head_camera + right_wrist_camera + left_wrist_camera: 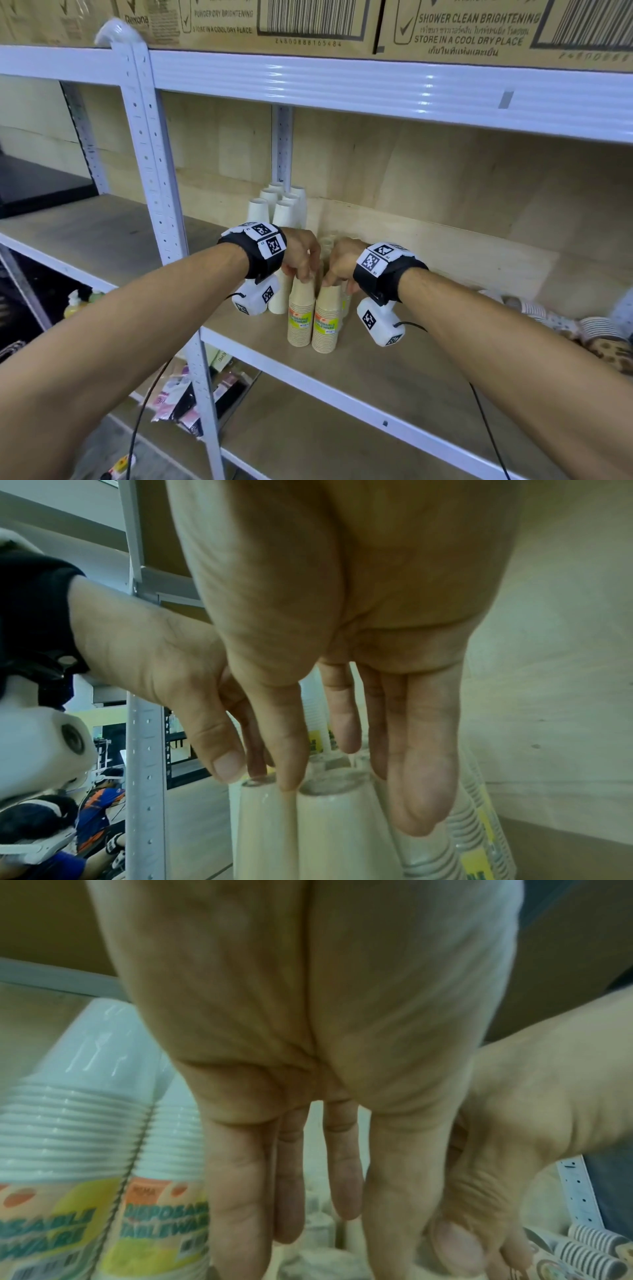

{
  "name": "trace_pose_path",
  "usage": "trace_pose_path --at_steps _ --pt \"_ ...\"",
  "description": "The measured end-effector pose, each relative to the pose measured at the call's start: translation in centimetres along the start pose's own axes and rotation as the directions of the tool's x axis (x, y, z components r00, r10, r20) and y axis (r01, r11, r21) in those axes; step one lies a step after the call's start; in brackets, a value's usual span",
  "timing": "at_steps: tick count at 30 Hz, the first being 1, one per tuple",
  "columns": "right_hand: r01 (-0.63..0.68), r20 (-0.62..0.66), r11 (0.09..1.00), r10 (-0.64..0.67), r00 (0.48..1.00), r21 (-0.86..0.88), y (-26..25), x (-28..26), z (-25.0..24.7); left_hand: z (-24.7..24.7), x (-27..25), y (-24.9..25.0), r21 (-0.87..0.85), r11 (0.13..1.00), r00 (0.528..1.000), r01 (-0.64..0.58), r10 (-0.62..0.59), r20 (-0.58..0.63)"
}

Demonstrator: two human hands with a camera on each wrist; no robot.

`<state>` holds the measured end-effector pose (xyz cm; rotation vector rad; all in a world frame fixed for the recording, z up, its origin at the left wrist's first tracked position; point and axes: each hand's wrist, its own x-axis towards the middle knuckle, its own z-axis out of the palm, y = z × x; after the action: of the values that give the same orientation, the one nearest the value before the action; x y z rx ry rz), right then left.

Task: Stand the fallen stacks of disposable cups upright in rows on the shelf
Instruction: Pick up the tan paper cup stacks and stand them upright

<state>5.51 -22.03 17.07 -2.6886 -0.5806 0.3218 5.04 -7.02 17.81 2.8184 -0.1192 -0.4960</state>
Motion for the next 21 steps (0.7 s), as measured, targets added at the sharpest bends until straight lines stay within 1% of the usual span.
trace_pose_path --at_steps 2,5,11,16,18,21 --pt "-0.052 -0.023 0.998 0.051 0.998 -0.028 0.2 0.4 -0.5 -1.0 0.0 0.3 0.002 1.0 1.0 -0.011 0.011 -0.024" --pt "-0.112 -0.016 0.993 0.111 0.994 -0.033 1.2 0.4 -1.9 -2.4 0.4 1.4 0.029 0.999 0.996 -0.04 0.042 -0.073" --pt "-0.251 -0.081 0.966 0.246 0.966 -0.067 5.8 -0.2 -4.6 -4.0 2.1 5.1 0.019 0.992 0.981 -0.128 0.129 -0.146" --pt "-0.381 -0.128 0.921 0.371 0.92 -0.073 10.9 -1.6 -7.2 -3.6 4.4 9.5 0.03 0.974 0.962 -0.225 0.227 -0.151" --pt "-0.434 -0.155 0.899 0.422 0.893 -0.054 13.4 -2.1 -8.0 -3.1 5.1 11.5 0.033 0.965 0.954 -0.261 0.263 -0.143" --pt "-0.506 -0.203 0.862 0.491 0.847 -0.031 17.1 -3.4 -8.9 -2.0 6.3 14.5 0.086 0.942 0.931 -0.325 0.334 -0.145"
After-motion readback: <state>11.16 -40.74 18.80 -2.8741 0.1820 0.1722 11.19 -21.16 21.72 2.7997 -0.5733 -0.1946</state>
